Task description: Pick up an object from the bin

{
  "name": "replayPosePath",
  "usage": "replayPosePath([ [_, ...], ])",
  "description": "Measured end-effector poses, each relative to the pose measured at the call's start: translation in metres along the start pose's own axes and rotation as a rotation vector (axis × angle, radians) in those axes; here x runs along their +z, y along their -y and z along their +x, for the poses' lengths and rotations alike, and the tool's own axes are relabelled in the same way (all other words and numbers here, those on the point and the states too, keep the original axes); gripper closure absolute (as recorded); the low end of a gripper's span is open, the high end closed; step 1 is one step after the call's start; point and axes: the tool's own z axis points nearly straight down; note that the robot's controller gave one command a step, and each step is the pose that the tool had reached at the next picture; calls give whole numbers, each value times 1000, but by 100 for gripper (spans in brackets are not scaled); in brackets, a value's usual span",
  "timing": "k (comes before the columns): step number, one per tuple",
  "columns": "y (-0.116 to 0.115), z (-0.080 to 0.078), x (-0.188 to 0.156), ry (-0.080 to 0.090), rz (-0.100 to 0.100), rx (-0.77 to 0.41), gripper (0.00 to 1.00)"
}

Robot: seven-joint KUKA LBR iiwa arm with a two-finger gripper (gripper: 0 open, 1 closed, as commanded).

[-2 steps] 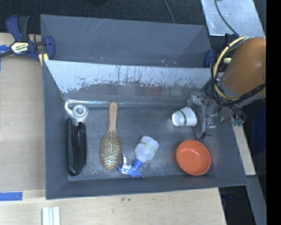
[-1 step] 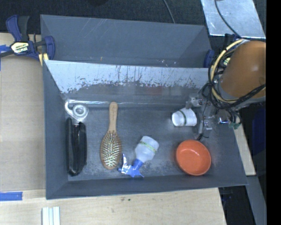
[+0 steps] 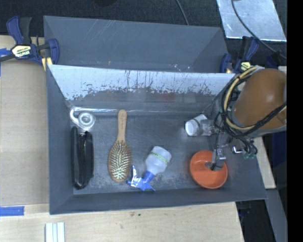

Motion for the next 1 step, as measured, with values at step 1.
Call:
replayPosePath([
  [1,9,-44,6,17,2,74,0],
])
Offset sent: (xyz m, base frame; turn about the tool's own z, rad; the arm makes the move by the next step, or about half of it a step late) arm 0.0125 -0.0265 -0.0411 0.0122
